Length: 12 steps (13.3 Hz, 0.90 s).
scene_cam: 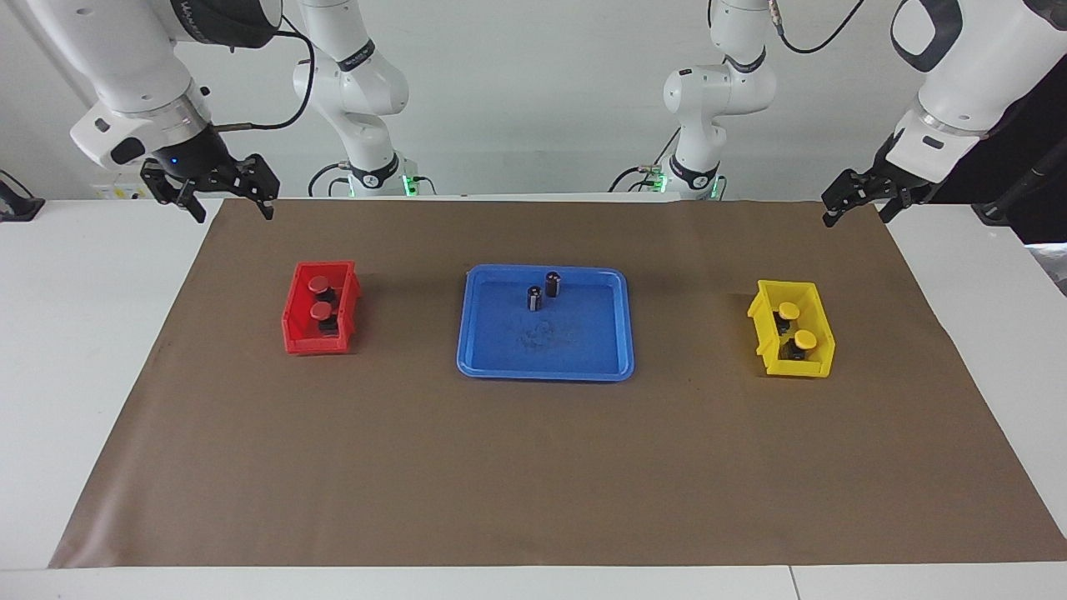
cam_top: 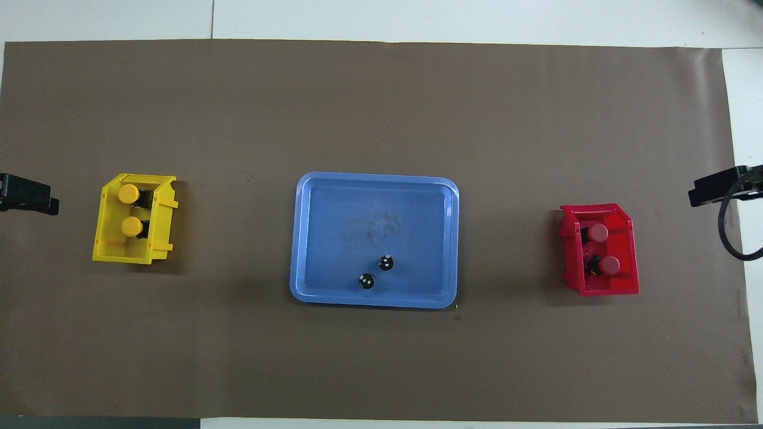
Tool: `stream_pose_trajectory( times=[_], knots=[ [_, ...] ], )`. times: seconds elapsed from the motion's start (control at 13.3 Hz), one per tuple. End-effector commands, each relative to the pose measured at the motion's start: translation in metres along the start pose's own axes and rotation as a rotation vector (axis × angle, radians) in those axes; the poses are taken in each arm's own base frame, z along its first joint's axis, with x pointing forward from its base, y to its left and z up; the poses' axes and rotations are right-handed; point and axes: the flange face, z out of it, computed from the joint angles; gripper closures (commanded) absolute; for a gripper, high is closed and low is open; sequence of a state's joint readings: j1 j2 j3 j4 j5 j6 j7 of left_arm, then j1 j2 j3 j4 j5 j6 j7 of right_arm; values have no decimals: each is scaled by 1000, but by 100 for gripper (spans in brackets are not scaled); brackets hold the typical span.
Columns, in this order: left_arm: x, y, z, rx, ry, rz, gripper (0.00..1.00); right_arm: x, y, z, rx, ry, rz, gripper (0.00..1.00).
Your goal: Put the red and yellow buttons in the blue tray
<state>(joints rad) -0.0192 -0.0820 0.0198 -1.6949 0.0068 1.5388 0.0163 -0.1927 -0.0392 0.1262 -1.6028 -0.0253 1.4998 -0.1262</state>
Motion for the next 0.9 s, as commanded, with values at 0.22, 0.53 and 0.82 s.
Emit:
stream_pose_trajectory(
  times=[0.22, 0.53, 0.82],
  knots=[
    [-3, -1, 4, -4, 22, 15, 0, -2, -8, 68, -2, 16, -1, 0],
    [-12, -21, 24, -6, 89, -21, 0, 6, -10, 132, 28, 14, -6, 3],
    [1, -44, 52, 0, 127, -56, 1, 0, -14, 194, 46, 35, -72, 26]
  ],
)
